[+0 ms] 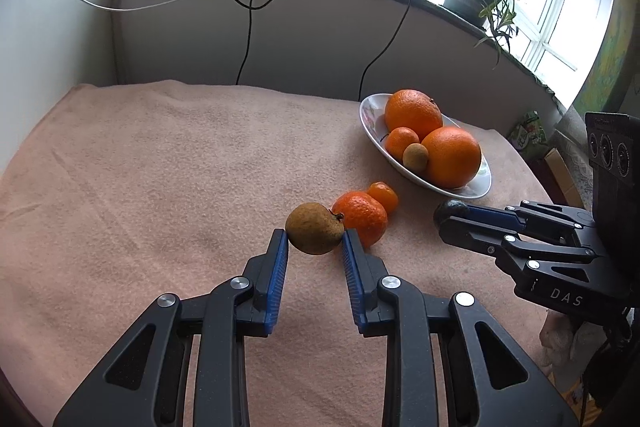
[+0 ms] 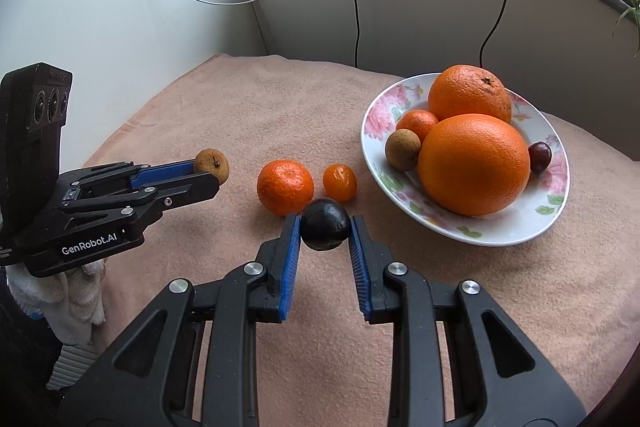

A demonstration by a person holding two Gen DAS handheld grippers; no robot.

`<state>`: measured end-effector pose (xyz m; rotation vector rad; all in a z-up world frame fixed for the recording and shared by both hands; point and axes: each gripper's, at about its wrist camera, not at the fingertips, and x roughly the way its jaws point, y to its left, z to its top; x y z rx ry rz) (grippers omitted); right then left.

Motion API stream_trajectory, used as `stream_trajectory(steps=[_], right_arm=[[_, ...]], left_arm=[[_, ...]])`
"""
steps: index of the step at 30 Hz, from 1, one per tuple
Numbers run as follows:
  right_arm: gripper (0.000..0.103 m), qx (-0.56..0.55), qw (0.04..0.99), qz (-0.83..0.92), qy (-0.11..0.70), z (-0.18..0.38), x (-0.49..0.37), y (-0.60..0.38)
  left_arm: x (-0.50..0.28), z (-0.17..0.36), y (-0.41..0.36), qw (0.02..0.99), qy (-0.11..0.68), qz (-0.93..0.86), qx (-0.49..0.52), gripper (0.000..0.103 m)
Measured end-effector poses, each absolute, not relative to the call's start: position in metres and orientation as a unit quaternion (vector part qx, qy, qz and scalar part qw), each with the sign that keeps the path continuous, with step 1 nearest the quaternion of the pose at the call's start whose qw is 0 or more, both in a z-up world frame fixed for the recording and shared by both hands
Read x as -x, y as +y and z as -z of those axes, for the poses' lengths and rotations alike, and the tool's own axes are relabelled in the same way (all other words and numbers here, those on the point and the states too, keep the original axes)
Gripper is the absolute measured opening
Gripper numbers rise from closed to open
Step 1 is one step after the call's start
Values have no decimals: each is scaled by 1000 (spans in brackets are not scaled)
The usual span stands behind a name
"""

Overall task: Organize fruits
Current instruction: 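Lift the kiwi with the left tool while the right tool carries the plum over the plate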

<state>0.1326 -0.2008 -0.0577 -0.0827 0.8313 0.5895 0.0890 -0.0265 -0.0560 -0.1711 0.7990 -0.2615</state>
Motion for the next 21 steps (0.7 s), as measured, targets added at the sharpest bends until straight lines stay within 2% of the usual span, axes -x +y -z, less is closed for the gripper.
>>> stream_trajectory(steps=[21], right_arm=[[26, 4, 903, -225, 365, 27, -152, -273]], left_arm=[[-131, 29, -69, 916, 360, 164, 57, 26]])
